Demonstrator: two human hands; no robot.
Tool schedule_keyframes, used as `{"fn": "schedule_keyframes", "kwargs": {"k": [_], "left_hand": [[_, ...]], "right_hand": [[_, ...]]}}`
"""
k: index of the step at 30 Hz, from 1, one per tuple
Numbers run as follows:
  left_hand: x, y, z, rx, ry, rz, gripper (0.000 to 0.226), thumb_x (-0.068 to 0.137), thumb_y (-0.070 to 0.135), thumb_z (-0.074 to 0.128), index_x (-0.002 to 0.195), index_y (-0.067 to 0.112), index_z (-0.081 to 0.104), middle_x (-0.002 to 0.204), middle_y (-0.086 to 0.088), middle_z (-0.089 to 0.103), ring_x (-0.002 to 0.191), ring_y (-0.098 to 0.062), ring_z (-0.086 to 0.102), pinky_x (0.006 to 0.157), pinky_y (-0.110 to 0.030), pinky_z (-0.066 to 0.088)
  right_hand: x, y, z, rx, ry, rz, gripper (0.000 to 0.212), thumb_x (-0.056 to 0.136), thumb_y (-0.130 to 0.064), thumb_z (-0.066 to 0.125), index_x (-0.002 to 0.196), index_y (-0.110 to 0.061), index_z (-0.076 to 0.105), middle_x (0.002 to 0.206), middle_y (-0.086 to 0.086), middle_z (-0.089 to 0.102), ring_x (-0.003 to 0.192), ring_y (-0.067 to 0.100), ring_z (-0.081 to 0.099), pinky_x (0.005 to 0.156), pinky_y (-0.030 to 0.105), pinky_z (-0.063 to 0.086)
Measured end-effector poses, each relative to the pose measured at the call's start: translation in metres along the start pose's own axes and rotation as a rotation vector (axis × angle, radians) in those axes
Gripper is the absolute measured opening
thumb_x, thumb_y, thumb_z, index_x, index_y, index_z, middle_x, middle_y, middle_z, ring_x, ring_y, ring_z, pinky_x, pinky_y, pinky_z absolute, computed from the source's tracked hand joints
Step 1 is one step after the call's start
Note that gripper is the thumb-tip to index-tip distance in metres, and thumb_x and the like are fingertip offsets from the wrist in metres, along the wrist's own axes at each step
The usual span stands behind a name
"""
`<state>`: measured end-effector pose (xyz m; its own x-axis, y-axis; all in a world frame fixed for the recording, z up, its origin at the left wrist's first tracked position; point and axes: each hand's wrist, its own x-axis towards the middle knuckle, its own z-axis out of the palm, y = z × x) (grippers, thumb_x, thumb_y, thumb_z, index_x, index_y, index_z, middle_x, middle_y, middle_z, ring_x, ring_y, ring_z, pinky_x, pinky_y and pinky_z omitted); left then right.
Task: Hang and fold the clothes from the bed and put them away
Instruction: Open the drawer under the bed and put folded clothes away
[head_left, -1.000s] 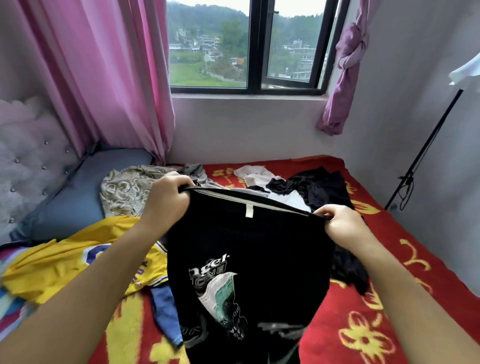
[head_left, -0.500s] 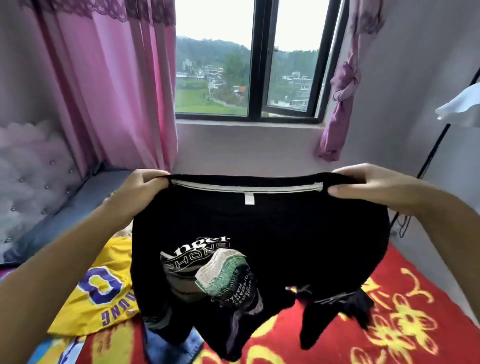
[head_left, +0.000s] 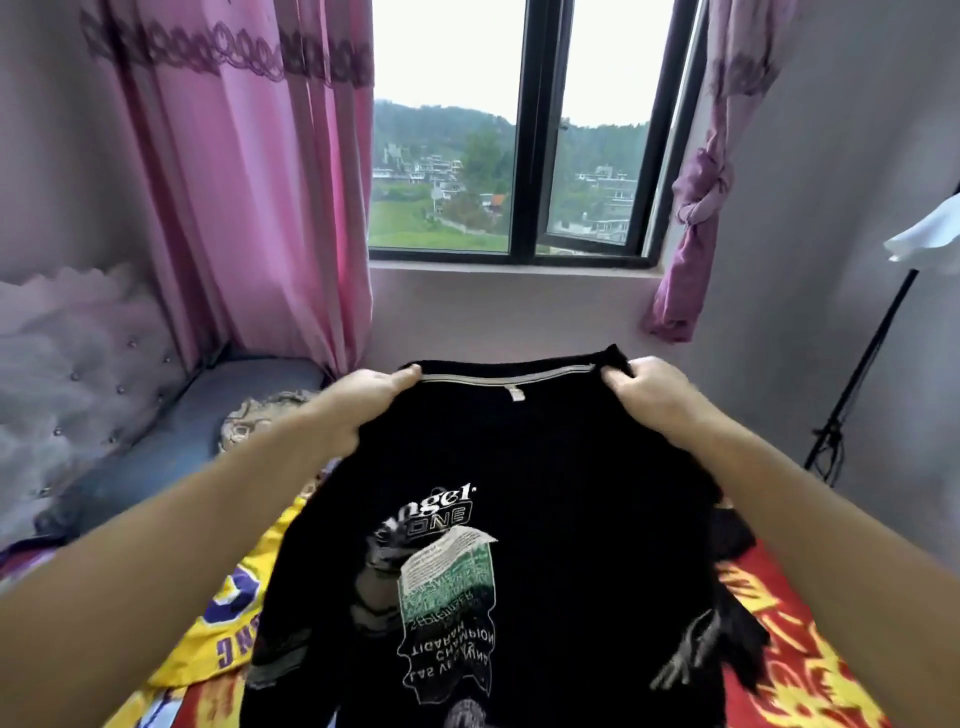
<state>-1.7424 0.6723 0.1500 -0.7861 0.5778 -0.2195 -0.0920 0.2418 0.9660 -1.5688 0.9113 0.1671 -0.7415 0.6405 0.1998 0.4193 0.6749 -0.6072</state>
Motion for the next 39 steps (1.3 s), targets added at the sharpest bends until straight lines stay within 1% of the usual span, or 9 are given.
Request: {"fn": "schedule_keyframes", "kwargs": {"k": [6,11,15,18,21,23,27,35,39], "left_hand": [[-0.018,-0.005,0.077,-0.404,-0.153,0.018,0.028,0.1,0.026,0.048,0.083,0.007,0.061,0.06,-0.004,0.067,0.051,-0.012,0.064,0.049,-0.02,0.053],[-0.037,-0.002,0.071,-0.282,-0.27,0.088,0.023,0.1,0.009,0.039,0.089,0.006,0.059,0.068,-0.008,0.07,0.059,-0.016,0.069,0.053,-0.026,0.055],[-0.043,-0.006,0.06,0.438,-0.03,0.689,0.037,0.083,-0.005,0.05,0.114,0.015,0.056,0.111,-0.007,0.066,0.11,-0.02,0.062,0.093,-0.033,0.05],[-0.03,0.0,0.046,1.208,0.118,1.11,0.081,0.076,0.031,0.072,0.146,0.022,0.031,0.154,-0.001,0.027,0.146,-0.015,0.01,0.118,-0.051,0.004],[-0.024,0.021,0.047,1.084,-0.157,0.973,0.032,0.078,0.041,0.072,0.105,0.03,0.059,0.104,0.014,0.063,0.113,-0.012,0.056,0.109,-0.033,0.029],[-0.021,0.031,0.049,0.922,-0.229,0.883,0.017,0.081,0.032,0.073,0.088,0.036,0.058,0.075,0.02,0.061,0.078,-0.004,0.062,0.076,-0.014,0.044],[-0.014,0.052,0.052,0.795,-0.242,0.832,0.013,0.084,0.022,0.071,0.091,0.011,0.069,0.081,-0.002,0.069,0.072,-0.007,0.063,0.071,-0.02,0.049],[-0.004,0.076,0.031,0.699,-0.414,0.713,0.012,0.081,0.02,0.071,0.086,0.03,0.072,0.082,0.005,0.072,0.073,-0.009,0.069,0.061,-0.017,0.054],[0.015,0.068,0.004,0.663,-0.56,0.482,0.024,0.07,0.037,0.077,0.092,0.03,0.073,0.085,0.002,0.074,0.075,-0.015,0.072,0.061,-0.022,0.054]], "right_hand": [[-0.05,-0.059,0.071,0.154,-0.157,-0.296,0.031,0.101,-0.034,0.038,0.114,-0.016,0.06,0.109,0.01,0.068,0.102,0.025,0.061,0.082,0.029,0.041],[-0.062,-0.043,0.061,0.159,-0.404,-0.353,0.052,0.093,-0.042,0.054,0.141,-0.032,0.037,0.124,-0.01,0.06,0.114,0.006,0.056,0.099,0.027,0.045],[-0.063,-0.038,0.048,0.235,-0.331,-0.389,0.043,0.09,-0.002,0.047,0.13,-0.018,0.052,0.114,0.008,0.065,0.106,0.024,0.061,0.096,0.045,0.046],[-0.061,-0.042,0.029,0.351,-0.481,-0.341,0.037,0.092,0.0,0.043,0.12,-0.019,0.06,0.108,0.012,0.067,0.101,0.032,0.063,0.095,0.049,0.049],[-0.059,-0.046,0.019,0.304,-0.486,-0.389,0.033,0.091,-0.004,0.043,0.108,-0.024,0.062,0.089,0.009,0.06,0.074,0.02,0.053,0.07,0.034,0.043],[-0.052,-0.041,0.016,0.305,-0.379,-0.382,0.03,0.089,-0.006,0.046,0.106,-0.025,0.061,0.083,0.006,0.058,0.064,0.007,0.048,0.059,0.02,0.038],[-0.053,-0.004,0.04,0.224,-0.314,-0.309,0.023,0.079,-0.005,0.055,0.09,-0.025,0.059,0.079,-0.008,0.059,0.069,-0.001,0.052,0.063,0.016,0.041],[-0.082,0.119,0.112,0.233,-0.582,0.025,0.013,0.089,-0.008,0.063,0.092,0.005,0.063,0.082,-0.001,0.057,0.08,0.009,0.052,0.073,0.028,0.043],[-0.076,0.139,0.066,0.259,-0.472,0.061,0.007,0.093,-0.011,0.06,0.087,-0.012,0.064,0.056,-0.015,0.055,0.047,-0.001,0.046,0.046,0.016,0.038]]}}
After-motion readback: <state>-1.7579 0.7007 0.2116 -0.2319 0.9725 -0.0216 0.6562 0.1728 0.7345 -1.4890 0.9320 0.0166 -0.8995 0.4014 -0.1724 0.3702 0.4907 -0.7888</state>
